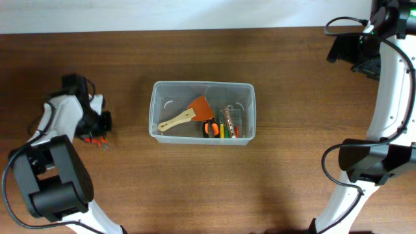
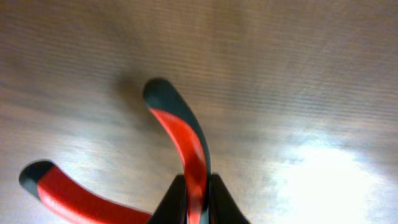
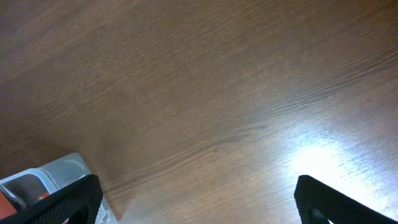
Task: Pack container
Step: 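Carry the pliers right into the container and release them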
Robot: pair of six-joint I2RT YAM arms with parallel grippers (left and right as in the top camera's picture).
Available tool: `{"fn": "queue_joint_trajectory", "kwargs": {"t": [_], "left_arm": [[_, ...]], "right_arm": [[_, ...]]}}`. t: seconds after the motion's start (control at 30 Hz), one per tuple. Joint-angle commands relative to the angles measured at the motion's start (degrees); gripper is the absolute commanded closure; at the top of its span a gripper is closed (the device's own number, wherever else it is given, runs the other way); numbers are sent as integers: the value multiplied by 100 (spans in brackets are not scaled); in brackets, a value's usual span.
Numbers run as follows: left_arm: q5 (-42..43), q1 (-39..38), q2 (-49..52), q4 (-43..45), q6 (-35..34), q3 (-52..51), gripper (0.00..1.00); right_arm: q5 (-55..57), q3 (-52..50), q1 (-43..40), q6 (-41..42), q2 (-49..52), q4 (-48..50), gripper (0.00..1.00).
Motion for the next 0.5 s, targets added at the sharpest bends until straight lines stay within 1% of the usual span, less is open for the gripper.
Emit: {"fn": "queue_joint_trajectory", "kwargs": {"t": [0.0,0.03,0.2,0.33,0.47], "left_arm": [[-26,4,4,-411,-7,994,98],[-4,-31,4,-706,15,1460,98],[321,-343,4,-1290,446,2503,98],[319,-835,4,-1563,623,3198,98],[319,-1493,4,-1587,669,3674,98]], "right_arm": [[31,39,-2,-11,-44,-4,1],[31,39,-2,-11,-44,-4,1],[31,39,-2,-11,-44,-4,1],[31,39,-2,-11,-44,-4,1],[31,39,-2,-11,-44,-4,2]]}}
